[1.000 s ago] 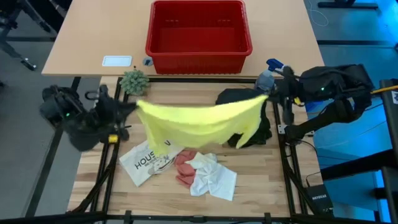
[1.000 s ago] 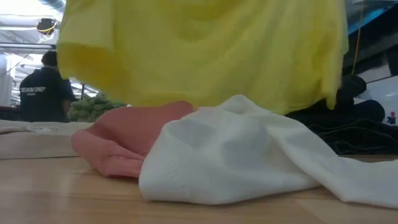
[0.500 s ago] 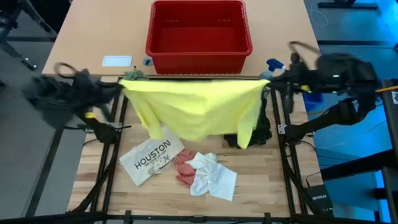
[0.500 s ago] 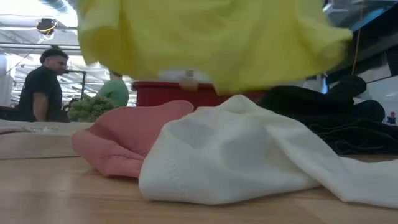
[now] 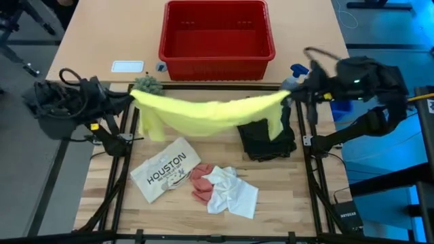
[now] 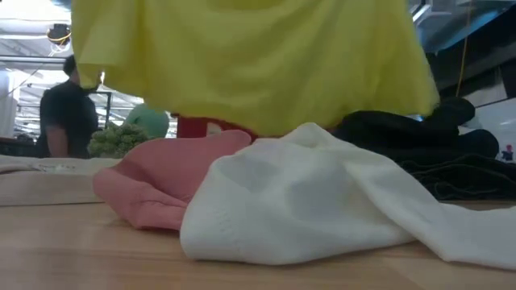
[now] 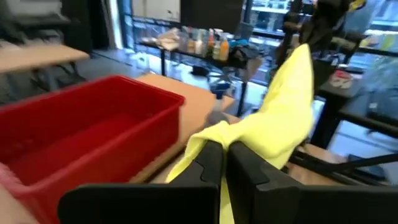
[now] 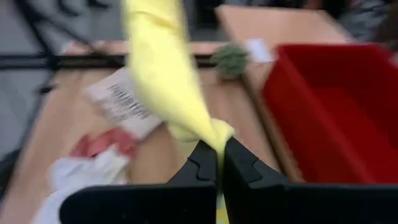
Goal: Fold laundry
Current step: Fold the yellow shirt
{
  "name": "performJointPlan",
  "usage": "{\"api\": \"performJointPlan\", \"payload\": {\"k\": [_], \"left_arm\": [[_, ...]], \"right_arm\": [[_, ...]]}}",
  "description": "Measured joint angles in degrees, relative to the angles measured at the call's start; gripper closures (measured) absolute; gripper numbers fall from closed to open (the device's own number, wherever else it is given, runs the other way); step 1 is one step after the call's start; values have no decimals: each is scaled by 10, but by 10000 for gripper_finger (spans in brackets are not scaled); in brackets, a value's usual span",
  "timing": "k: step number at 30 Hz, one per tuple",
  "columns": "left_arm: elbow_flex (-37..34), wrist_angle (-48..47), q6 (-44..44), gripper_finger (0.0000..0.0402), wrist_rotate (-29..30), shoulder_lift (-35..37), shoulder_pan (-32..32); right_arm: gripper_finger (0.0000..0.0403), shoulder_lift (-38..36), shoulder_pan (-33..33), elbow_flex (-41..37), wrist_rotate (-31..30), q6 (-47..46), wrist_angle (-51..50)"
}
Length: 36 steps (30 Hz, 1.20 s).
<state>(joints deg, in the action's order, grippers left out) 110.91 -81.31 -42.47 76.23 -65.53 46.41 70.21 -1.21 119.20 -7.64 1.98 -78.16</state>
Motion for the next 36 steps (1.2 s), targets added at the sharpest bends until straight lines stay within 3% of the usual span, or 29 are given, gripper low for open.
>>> {"api": "performJointPlan", "payload": {"k": [3,6,9,12,17,22,25,28,31,36], "left_arm": [[1,29,-11,401,-27,-14,2],[1,56,-8,401,-41,-35,13],[-1,9,-15,401,-38,-45,16],[-1,-89,-105,401,-26,-34,4],[-46,-82,-73,401,-38,30,-29],[-51,-67,-42,401,-33,95,-54],[-49,-29,-7,401,-45,114,-60],[-50,-32,-20,401,-125,108,-59],[-75,-88,-130,401,-227,78,-59],[-213,-86,-259,401,-371,44,-36]], "right_arm": [[403,13,1,1,59,-4,-4],[403,18,1,1,77,-15,-20],[403,26,0,1,39,3,-20],[403,35,-15,1,-15,38,-17],[403,52,-96,1,-18,73,-13],[403,66,-164,1,25,106,45],[403,65,-189,1,91,105,66],[403,66,-180,1,151,92,33],[403,64,-135,-30,176,66,10],[403,41,-30,-174,180,-1,49]]}}
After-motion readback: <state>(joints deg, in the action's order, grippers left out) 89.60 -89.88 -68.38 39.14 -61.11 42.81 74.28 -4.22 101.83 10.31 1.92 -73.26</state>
